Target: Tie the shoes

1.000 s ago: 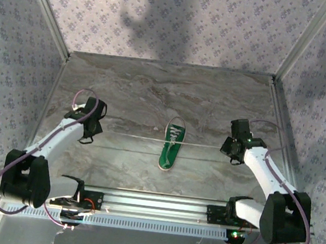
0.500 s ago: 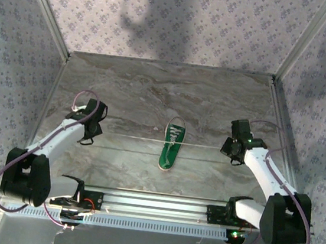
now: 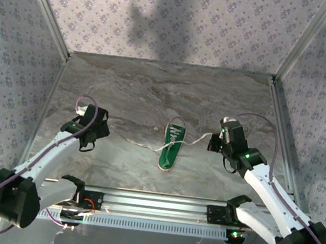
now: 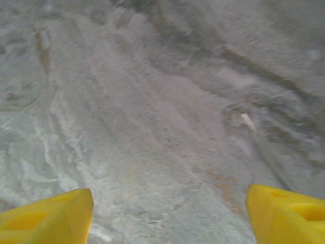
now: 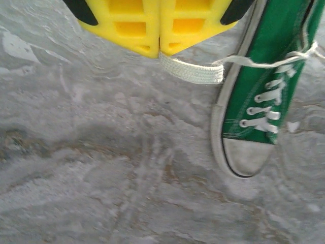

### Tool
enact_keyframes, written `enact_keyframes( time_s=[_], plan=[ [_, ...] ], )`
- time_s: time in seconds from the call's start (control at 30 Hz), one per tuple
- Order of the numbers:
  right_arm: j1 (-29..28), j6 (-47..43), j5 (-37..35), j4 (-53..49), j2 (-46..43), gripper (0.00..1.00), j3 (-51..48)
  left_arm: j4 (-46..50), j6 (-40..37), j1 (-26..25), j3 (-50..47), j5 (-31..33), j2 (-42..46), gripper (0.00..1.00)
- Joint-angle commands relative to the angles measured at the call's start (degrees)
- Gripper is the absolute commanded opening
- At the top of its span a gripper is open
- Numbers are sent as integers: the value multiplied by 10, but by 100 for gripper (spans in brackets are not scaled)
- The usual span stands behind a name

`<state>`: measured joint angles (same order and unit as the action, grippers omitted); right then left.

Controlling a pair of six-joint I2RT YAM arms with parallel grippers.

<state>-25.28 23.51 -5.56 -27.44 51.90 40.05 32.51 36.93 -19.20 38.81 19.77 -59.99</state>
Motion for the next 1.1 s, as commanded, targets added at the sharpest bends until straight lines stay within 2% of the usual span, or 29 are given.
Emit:
enact_keyframes(
  time_s=[0.0, 0.1, 0.2, 0.4, 0.53, 0.63, 0.87, 1.07],
  plan=[
    [-9, -21, 39, 41, -23, 0, 16, -83, -49, -26, 3, -97, 13, 79],
    [-9, -11, 84, 65, -28, 0, 29, -169, -90, -79, 5, -165, 2, 78],
    [-11, -7, 104, 64, -21, 0, 53, -218, -124, -136, 25, -198, -32, 78],
    [-13, 0, 123, 62, -24, 0, 75, -256, -186, -221, 94, -274, -136, 79],
    [-14, 27, 146, 72, -29, 0, 74, -286, -207, -250, 139, -360, -213, 78],
    [-14, 45, 151, 71, -31, 0, 74, -299, -219, -266, 167, -399, -255, 77],
    [-9, 67, 149, 59, -36, 0, 81, -281, -243, -299, 230, -404, -341, 80],
    [-8, 78, 158, 58, -39, 0, 85, -283, -243, -307, 257, -355, -380, 79]
  ],
)
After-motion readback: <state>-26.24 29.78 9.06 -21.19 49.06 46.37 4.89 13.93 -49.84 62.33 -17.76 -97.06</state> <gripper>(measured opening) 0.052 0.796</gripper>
